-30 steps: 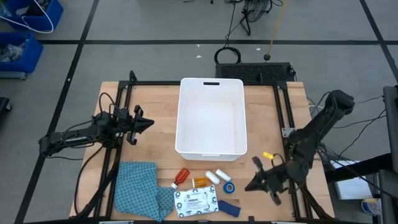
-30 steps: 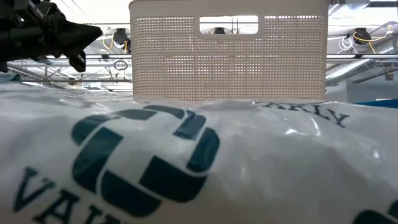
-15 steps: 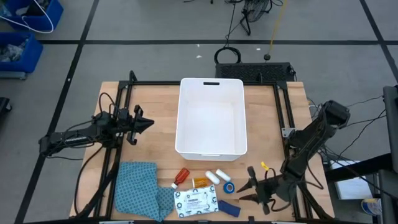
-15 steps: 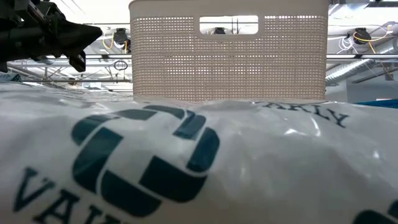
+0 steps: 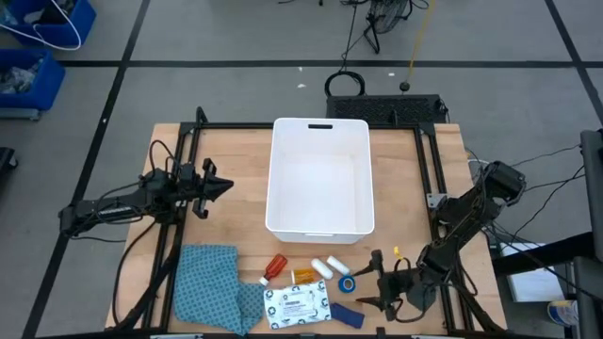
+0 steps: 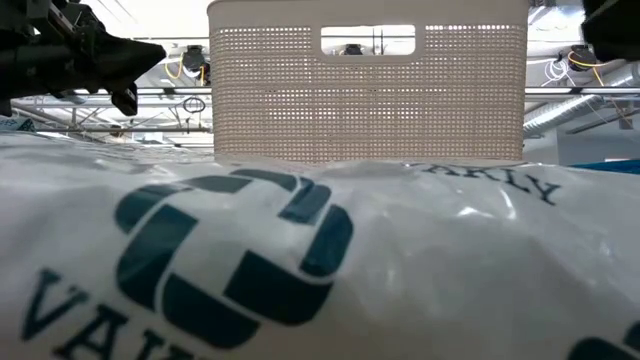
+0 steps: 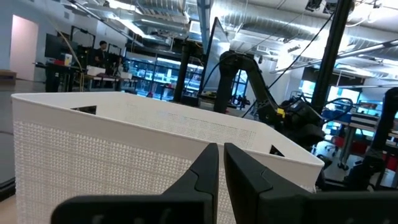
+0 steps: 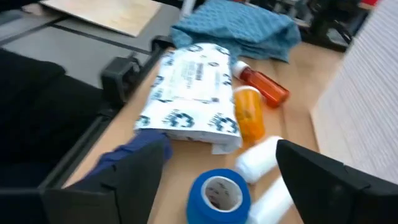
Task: Pick & place medical supplies in basket/bin
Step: Put the small blue bandage into the white bin
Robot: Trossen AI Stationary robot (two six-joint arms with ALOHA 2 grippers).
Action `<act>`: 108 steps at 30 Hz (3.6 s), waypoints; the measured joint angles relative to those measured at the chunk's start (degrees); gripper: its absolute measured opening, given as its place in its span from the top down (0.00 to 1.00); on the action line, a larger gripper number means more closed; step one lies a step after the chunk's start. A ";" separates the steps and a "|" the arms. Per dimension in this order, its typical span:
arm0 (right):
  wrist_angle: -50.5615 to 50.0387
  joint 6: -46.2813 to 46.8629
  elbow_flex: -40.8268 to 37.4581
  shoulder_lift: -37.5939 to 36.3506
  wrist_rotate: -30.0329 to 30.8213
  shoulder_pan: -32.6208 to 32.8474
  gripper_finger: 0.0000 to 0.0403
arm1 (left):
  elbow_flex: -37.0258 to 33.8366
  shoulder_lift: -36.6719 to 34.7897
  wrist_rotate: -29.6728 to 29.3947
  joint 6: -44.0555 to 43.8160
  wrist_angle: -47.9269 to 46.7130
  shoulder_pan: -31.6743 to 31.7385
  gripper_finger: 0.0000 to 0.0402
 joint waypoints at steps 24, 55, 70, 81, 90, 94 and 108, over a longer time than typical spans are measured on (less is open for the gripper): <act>-1.09 6.83 -0.16 8.95 -2.07 -2.85 0.21 | 0.00 -0.02 0.29 -0.81 0.04 0.00 0.93; 5.64 5.11 -0.16 12.85 -9.23 -6.28 0.50 | 0.00 0.00 0.29 -0.63 0.02 0.00 0.93; 5.63 0.57 -0.19 5.90 -9.31 -6.30 0.59 | 0.00 0.00 0.29 -0.61 0.00 0.00 0.93; -2.64 -3.59 -0.19 -7.84 -10.74 -6.27 0.60 | 0.00 0.00 0.33 -0.55 -0.08 -0.02 0.93; -5.61 -7.56 -0.19 -18.62 -10.84 -3.93 0.62 | 0.00 0.00 0.37 -0.63 -0.20 -0.02 0.93; -9.00 -8.32 -0.19 -22.07 -10.49 -2.34 0.62 | 0.00 0.00 0.39 -0.63 -0.22 -0.02 0.93; -15.02 -15.86 -0.30 -37.06 -5.78 -1.16 0.63 | 0.00 -0.01 0.31 -0.61 -0.24 -0.02 0.93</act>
